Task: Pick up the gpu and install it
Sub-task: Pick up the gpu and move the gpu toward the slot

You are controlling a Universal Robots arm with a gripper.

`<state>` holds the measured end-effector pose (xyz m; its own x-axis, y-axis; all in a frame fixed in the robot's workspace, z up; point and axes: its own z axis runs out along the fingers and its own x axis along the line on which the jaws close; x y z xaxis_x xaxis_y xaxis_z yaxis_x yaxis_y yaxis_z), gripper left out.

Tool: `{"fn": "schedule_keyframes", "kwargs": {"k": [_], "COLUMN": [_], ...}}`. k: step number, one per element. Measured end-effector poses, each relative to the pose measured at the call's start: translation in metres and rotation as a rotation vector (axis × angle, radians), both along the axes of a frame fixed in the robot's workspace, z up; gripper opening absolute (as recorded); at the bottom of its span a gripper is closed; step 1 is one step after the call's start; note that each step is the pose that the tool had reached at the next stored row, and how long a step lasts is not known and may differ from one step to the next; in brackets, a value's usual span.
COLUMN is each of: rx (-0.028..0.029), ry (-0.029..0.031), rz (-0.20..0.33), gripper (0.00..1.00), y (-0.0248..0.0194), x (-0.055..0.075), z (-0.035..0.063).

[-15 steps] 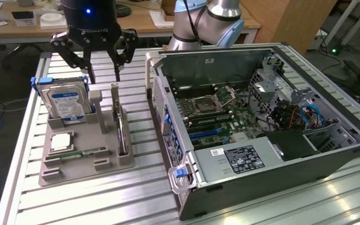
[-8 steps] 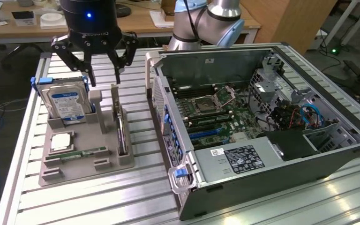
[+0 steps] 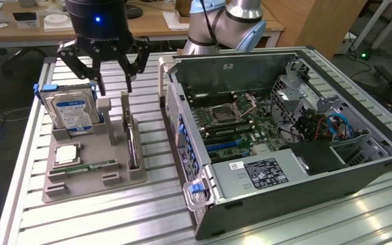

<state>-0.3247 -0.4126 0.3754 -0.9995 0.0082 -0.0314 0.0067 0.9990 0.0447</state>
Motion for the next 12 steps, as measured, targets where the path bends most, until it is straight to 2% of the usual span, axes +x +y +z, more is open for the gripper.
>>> {"fn": "schedule_keyframes", "kwargs": {"k": [7, 12], "rx": [0.0001, -0.0002], "ry": [-0.0014, -0.0011], "rz": [0.0, 0.0], "gripper": [0.53, 0.53], "y": [-0.0071, -0.0073], "x": [0.0, 0.0011], "z": [-0.0041, -0.0073]}}
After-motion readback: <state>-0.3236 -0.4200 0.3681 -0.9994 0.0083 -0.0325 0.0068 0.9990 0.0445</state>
